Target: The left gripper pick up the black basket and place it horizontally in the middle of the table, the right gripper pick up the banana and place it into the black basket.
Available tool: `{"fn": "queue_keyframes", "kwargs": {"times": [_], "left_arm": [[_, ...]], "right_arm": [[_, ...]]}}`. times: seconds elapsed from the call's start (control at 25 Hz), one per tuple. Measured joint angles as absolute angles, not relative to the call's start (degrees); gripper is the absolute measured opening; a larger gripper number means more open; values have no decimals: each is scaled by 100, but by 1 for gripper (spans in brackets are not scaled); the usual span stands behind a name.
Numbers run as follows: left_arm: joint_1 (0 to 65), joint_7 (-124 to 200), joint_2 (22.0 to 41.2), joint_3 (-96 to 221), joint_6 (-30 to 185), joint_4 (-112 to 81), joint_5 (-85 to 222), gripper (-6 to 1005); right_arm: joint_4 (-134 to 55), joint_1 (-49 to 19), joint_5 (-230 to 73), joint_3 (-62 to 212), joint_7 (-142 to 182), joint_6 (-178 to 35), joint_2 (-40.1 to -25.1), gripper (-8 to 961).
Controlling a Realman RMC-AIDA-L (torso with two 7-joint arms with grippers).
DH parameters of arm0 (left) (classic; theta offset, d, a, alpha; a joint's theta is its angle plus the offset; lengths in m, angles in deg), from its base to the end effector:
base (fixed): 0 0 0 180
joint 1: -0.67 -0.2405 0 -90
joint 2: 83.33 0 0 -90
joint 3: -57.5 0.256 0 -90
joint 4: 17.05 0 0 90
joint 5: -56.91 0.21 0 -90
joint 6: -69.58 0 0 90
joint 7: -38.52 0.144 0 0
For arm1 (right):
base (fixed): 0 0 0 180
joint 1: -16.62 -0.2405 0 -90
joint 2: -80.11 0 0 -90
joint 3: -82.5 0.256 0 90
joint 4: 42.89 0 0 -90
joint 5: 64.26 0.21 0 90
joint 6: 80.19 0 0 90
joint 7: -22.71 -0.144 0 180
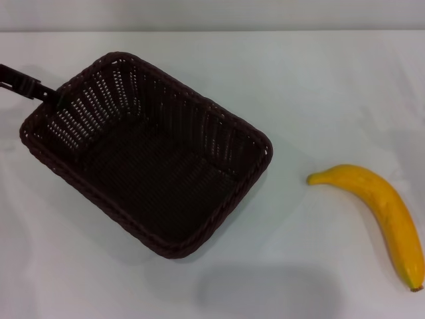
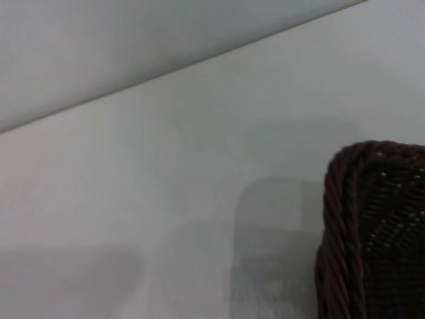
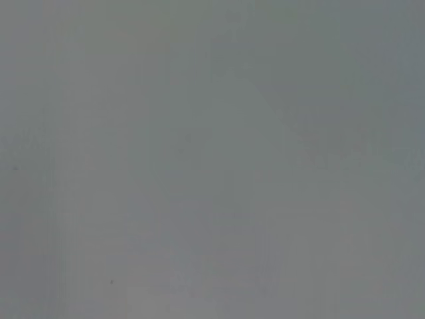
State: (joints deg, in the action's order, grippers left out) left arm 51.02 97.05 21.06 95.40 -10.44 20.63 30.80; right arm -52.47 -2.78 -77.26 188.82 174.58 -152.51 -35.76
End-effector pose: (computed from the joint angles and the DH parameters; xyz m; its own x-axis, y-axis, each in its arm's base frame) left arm -0.2624 0.4350 0.1069 0.6679 0.7424 0.0526 0.6720 -0.5711 -0.4714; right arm 0.3603 0.3132 0.0467 0.6052 0.1061 -0.7890 -0.7760 -0.1428 -0.6144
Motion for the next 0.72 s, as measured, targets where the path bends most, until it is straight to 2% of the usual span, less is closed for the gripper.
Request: {"fn": "queue_keyframes", "kwargs": {"times": [0.36,0.6,0.72], "left_arm": [[5156,9875,2278,9574,-683,1786,2933,761],[5113,9899,2374,9578,-439,1743,2931,590],[5108,9899,2348,9555,-424,1701,2908,445]], "right_arm": [[-5247,-272,-7726,18883,17458,-15251,-3572,844],[-5241,-262,-7726,18902,17458,-15255,-3568,845],[-5238,-262,-7727,18909,17458,-15255,-3564,845]]}}
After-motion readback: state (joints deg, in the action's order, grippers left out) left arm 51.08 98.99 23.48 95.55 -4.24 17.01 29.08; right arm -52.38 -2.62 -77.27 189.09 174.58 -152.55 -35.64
